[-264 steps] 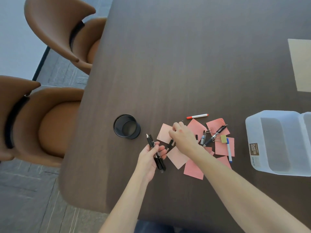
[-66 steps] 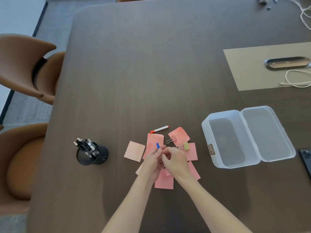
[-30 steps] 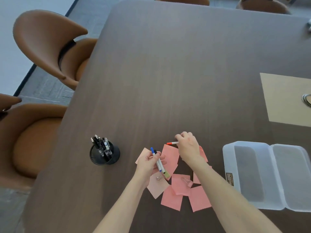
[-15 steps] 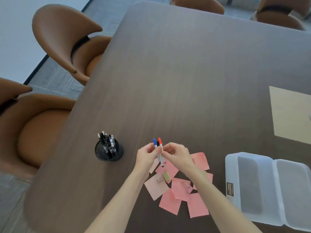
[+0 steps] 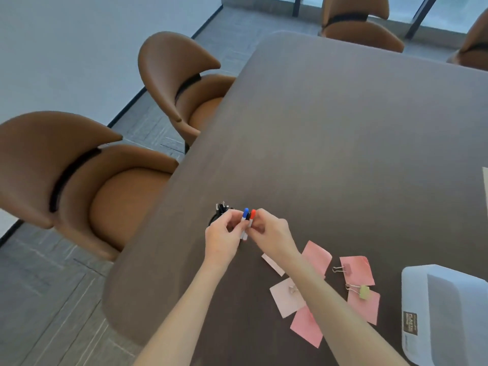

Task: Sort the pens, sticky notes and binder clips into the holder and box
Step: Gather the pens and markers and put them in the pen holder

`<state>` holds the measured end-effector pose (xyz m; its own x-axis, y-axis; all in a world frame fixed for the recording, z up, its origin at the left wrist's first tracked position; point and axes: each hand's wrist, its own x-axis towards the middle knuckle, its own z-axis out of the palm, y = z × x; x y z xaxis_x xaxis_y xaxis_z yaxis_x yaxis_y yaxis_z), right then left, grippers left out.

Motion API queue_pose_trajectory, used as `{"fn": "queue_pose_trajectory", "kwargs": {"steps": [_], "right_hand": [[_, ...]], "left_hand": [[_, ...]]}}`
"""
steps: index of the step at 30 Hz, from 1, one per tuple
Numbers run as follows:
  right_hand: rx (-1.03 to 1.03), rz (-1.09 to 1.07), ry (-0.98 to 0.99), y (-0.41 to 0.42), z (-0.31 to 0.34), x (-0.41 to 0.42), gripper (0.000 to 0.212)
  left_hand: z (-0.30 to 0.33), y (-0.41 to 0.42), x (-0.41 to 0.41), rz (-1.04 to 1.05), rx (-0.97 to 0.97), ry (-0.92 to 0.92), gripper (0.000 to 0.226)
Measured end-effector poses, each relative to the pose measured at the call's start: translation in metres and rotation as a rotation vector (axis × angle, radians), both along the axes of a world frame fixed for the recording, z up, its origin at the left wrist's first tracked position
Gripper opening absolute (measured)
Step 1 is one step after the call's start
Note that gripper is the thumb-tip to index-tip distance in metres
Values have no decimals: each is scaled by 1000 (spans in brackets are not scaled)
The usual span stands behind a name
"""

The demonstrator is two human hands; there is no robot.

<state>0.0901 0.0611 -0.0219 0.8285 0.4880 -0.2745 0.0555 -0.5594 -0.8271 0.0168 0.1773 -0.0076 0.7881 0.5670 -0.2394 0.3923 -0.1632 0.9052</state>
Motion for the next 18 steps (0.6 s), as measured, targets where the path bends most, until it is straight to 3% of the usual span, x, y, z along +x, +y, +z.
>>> {"fn": "queue_pose_trajectory", "kwargs": {"steps": [4,11,18], "right_hand": [[-61,53,-32,40,-2,-4,6],[-345,117,-29,70,-10,-5,19],[-478,138,-5,74,-20,-11,13]], "left_hand": [[-2,30,-4,41,71,47,11],[-22,52,-7,-21,83,169,16],[-37,57,-7,-138,170,232,18]]}}
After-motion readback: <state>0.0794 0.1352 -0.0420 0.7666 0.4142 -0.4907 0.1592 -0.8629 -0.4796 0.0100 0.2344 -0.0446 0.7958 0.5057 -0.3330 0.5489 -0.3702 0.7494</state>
